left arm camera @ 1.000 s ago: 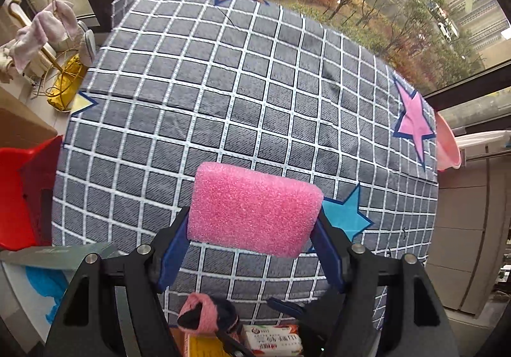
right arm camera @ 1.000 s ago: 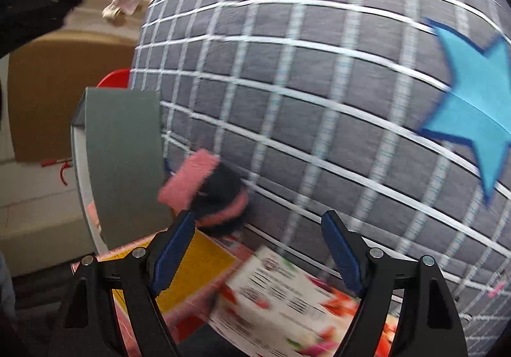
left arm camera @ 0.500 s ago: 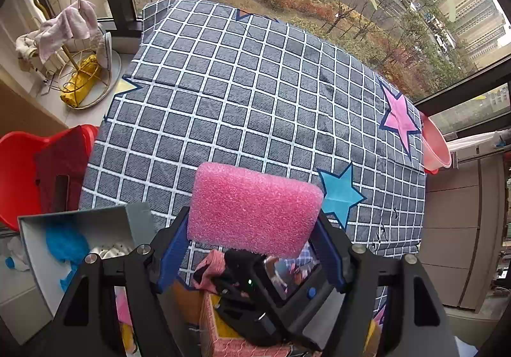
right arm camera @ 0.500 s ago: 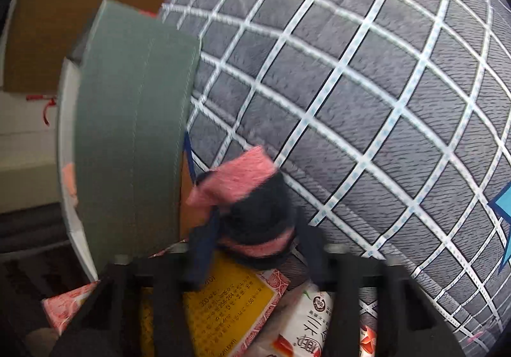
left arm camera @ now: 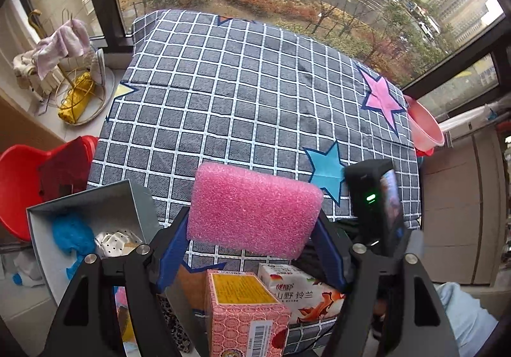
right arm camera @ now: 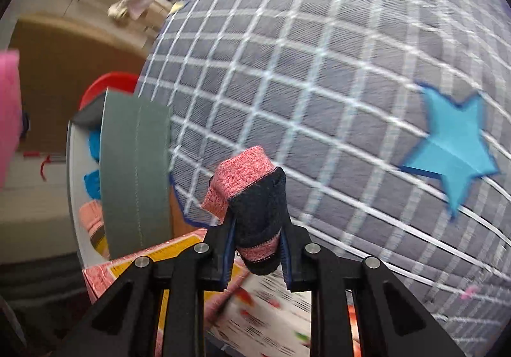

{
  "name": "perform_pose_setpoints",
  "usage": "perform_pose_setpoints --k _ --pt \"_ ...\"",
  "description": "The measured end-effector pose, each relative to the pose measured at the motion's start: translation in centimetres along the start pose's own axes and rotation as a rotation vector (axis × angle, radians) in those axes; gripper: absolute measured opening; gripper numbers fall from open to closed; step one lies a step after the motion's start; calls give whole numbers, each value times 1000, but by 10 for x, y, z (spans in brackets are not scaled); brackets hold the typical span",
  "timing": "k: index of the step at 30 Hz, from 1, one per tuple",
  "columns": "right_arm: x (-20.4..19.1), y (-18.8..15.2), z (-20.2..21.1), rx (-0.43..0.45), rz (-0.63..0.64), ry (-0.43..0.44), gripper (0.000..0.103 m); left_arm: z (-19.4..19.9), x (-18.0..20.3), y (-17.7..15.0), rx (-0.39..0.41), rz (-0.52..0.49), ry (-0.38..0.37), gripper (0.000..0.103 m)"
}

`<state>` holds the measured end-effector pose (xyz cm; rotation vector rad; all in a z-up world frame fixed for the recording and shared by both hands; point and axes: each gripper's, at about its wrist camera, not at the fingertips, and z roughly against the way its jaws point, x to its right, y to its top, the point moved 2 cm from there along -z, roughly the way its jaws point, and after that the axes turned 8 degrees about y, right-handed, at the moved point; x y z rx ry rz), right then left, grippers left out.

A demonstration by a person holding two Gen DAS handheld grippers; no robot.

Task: Organize soft objects
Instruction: 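Carry the pink sponge and pink-black sock with both grippers over the white box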

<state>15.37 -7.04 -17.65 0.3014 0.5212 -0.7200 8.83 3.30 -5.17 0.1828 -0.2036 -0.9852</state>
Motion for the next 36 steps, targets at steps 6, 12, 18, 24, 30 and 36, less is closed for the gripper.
perform_pose_setpoints --k 6,12,18,24,30,36 --pt "38 -31 68 112 -106 -56 25 9 39 -27 9 -177 2 75" --pt "60 -85 117 210 -244 -121 25 17 89 -70 16 -411 -17 75" --pt "65 -152 143 260 -375 -188 25 22 114 -119 -12 -594 -83 75" --pt "59 -199 150 265 -435 -210 25 31 110 -153 -17 -678 -86 75" --pt "43 -214 141 229 -358 -172 25 44 94 -159 28 -566 -28 75" --pt "29 -230 138 168 -212 -124 25 52 75 -178 26 -340 34 75"
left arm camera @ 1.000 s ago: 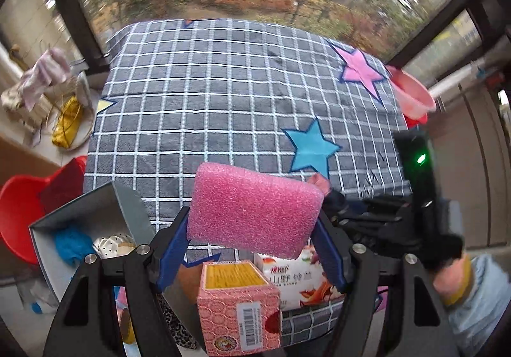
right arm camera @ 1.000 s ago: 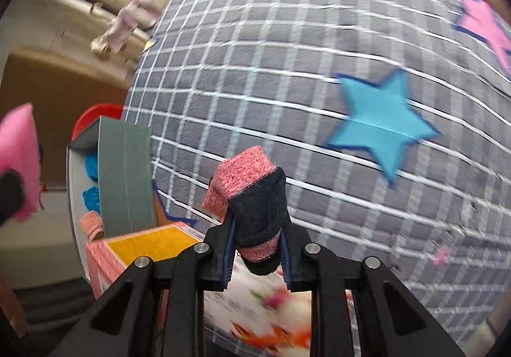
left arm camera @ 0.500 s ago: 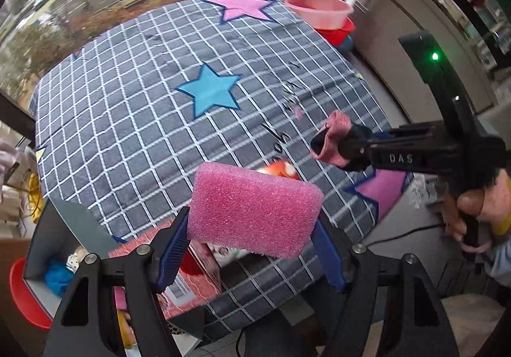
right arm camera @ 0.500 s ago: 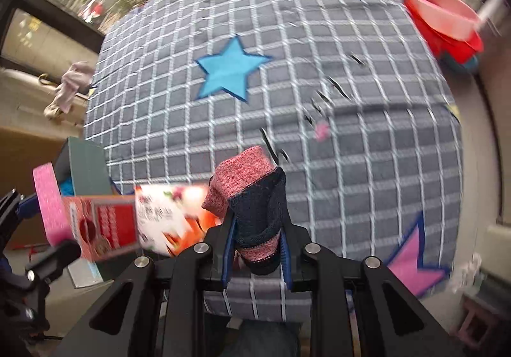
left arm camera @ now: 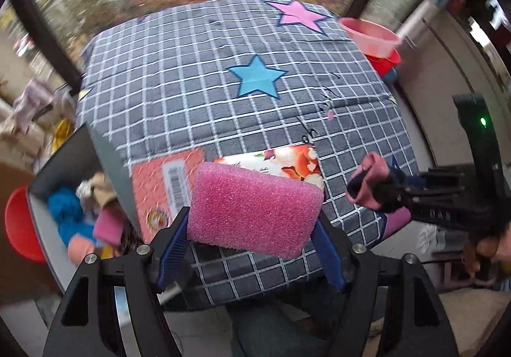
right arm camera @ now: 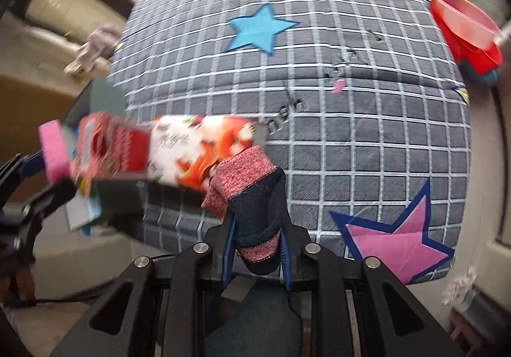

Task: Organize soft objects
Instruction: 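Carry the pink sponge and pink-black sock with both grippers over the white box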

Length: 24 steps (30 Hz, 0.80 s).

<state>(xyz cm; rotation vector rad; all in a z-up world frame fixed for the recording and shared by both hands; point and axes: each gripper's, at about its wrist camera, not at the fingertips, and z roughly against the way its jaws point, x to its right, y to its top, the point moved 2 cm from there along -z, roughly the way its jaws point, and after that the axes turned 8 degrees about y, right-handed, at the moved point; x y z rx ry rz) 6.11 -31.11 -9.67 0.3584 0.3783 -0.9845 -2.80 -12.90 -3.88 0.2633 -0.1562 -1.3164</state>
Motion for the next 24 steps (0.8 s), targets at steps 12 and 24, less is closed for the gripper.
perform_pose_setpoints --k 12,24 --pt "-62 -22 -24 -132 308 85 25 22 -40 -82 -22 314 132 75" --pt "-163 -26 -33 -164 555 146 25 32 -105 -137 -23 537 210 75"
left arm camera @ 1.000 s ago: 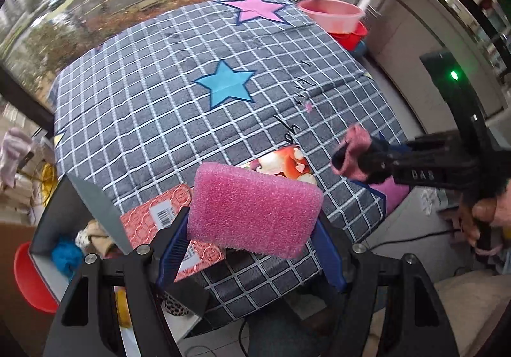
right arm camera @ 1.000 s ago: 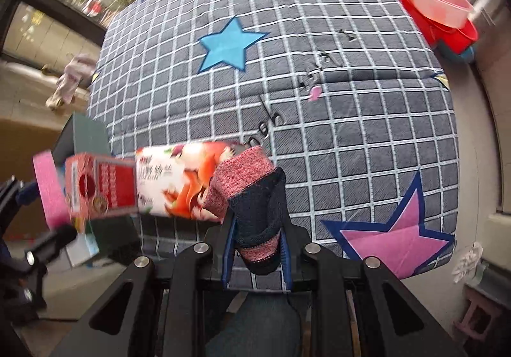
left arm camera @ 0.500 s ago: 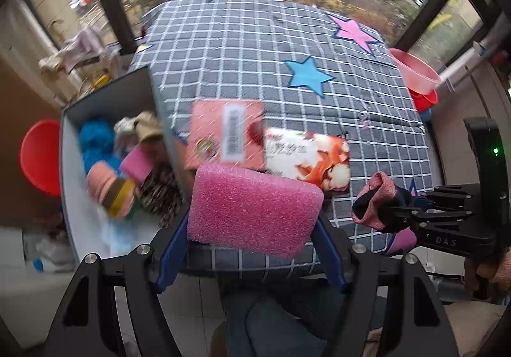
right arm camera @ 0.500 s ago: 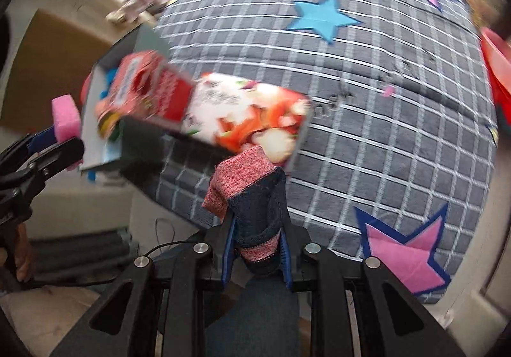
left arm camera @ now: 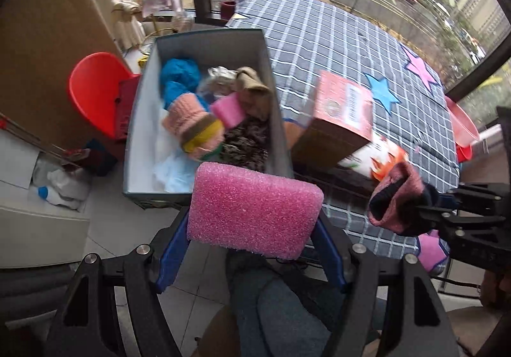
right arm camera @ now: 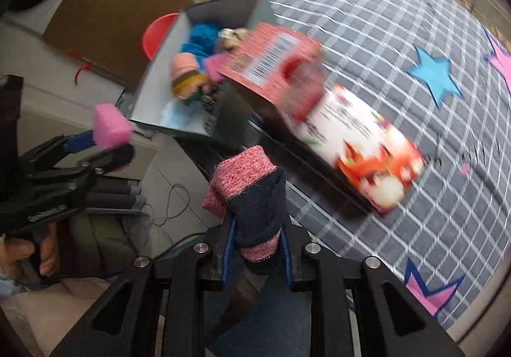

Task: Organize soft objects
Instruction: 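Carry the pink sponge and pink-black sock with both grippers over the white box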

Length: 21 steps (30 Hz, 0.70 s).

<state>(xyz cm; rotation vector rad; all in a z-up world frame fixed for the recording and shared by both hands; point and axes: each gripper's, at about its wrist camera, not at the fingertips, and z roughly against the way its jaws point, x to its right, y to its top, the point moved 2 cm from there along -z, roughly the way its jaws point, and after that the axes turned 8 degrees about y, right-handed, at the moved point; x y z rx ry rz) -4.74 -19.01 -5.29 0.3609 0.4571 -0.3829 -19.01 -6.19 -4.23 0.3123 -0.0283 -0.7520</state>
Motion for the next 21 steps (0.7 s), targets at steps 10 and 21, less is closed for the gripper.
perform_pose_setpoints --k 10,21 --pt "-49 71 -13 30 87 -19 25 -21 -47 48 32 -17 36 75" --pt "-75 129 -22 22 120 -75 25 -42 -74 94 50 -47 14 75"
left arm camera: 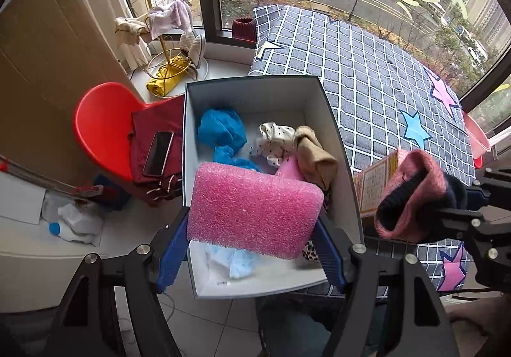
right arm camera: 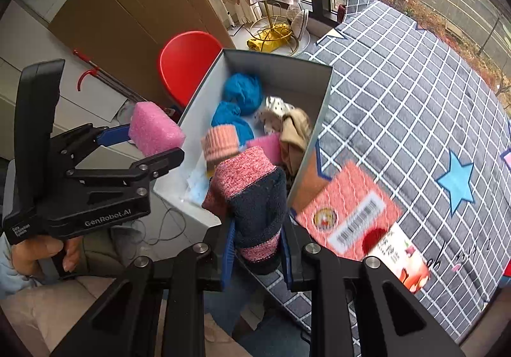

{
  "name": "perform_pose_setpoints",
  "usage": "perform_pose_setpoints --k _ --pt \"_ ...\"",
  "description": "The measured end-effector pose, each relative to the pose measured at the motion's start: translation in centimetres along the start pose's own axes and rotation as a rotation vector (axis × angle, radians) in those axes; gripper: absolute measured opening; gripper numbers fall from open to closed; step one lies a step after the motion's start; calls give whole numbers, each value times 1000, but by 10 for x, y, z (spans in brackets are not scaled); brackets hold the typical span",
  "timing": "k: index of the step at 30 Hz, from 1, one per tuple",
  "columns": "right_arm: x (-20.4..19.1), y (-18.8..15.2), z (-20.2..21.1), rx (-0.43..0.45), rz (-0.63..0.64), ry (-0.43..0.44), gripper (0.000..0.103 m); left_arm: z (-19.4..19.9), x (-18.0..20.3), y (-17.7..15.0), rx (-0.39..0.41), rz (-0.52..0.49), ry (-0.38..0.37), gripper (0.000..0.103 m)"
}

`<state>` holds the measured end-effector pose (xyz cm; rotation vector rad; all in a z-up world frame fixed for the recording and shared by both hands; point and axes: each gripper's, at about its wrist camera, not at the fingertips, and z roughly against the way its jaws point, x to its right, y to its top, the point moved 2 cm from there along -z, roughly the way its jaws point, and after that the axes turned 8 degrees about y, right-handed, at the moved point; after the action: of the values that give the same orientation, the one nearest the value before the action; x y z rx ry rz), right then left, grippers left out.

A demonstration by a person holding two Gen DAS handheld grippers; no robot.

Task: Organize soft objects
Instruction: 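Carry the pink sponge and pink-black sock with both grippers over the white box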

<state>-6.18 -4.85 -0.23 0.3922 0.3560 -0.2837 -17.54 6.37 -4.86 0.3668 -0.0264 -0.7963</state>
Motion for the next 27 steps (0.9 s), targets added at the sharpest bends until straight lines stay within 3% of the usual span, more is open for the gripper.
perform_pose_setpoints --k 14,27 --pt "-1 30 -12 -53 10 -51 25 -21 -7 17 -17 23 -51 75" --pt "4 53 -28 -78 -25 -61 25 -38 -17 25 -22 5 -25 75"
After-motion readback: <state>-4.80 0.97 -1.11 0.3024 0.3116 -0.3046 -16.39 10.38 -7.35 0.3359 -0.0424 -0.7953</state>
